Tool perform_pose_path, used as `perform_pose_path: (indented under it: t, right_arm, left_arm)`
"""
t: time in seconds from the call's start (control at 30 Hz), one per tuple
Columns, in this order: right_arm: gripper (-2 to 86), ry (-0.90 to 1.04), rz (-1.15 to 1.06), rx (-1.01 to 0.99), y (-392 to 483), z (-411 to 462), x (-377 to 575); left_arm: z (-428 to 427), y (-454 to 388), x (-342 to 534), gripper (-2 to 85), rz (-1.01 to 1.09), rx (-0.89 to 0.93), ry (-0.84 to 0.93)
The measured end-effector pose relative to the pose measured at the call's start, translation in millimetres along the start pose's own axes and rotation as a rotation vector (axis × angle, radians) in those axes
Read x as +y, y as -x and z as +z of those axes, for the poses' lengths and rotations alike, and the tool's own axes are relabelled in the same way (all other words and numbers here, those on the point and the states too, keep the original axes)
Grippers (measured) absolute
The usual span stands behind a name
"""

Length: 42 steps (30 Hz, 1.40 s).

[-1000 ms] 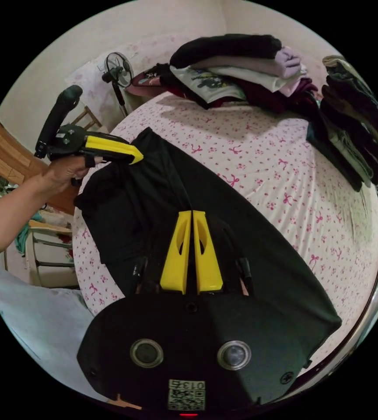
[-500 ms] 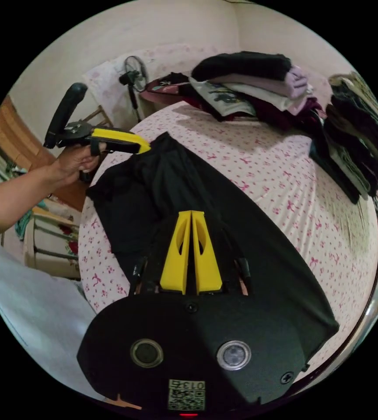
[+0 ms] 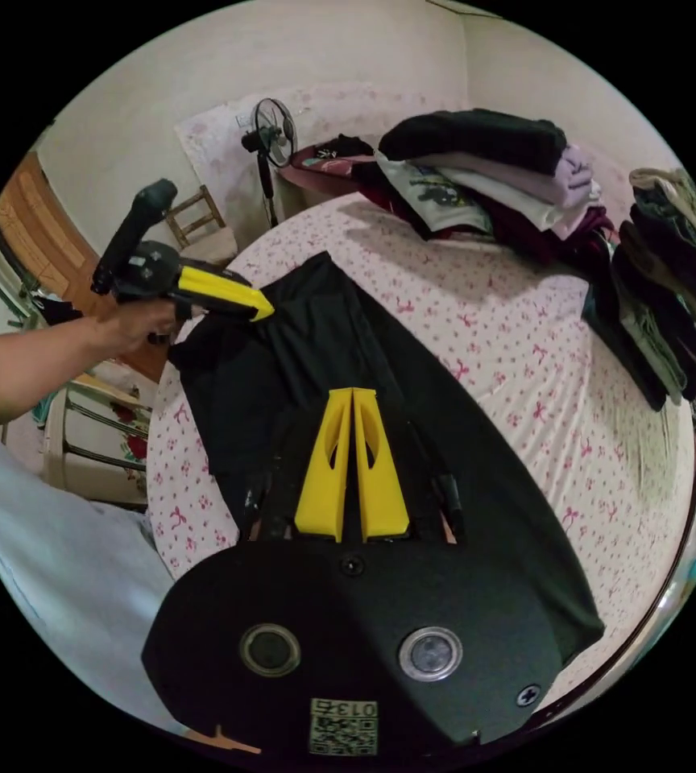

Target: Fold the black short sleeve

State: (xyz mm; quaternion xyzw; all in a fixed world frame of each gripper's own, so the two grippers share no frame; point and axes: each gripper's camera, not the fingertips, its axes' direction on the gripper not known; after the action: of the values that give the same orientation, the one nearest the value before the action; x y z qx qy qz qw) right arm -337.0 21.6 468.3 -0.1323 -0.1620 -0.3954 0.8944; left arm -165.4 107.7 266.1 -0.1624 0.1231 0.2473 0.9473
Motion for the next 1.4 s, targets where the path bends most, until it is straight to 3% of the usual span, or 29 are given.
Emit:
perform_pose_path:
  t: [0.23, 0.4, 0.5, 0.67, 0.83, 1.03, 1.4]
  right_arm:
    - [0.3, 0.175, 0.018, 0.029, -19.4, 40.1, -26.2]
    - [1.2, -0.046, -0.027, 0.062, -28.2, 3.7, -41.9]
    - [3.6, -0.015, -0.090, -0.053, -32.5, 7.5, -72.9]
    - [7.2, 0.044, -0.198, -0.067, -27.7, 27.1, -121.7]
    - [8.8, 0.151, -0.266, -0.107, -23.3, 50.9, -153.1]
    - [5.9, 0.289, -0.276, -0.104, -29.9, 72.3, -152.1]
    - [1.1, 0.025, -0.195, -0.175, -127.2, -68.4, -51.2]
  left_arm:
    - [0.5, 14.2, 14.4, 0.2, -0.070, 0.021, -0.034]
    - [-10.8, 46.4, 61.6, 3.7, -0.268, 0.070, -0.107]
    - [-7.0, 61.9, 92.6, 8.0, -0.389, 0.131, -0.093]
    - [12.4, 62.3, 114.3, 11.5, -0.467, 0.238, -0.051]
    - [33.9, 43.3, 100.4, 10.2, -0.442, 0.231, -0.025]
    - [49.5, 21.6, 80.7, 2.4, -0.404, 0.168, 0.005]
    - [-7.5, -41.0, 41.4, 0.3, -0.225, 0.229, -0.102]
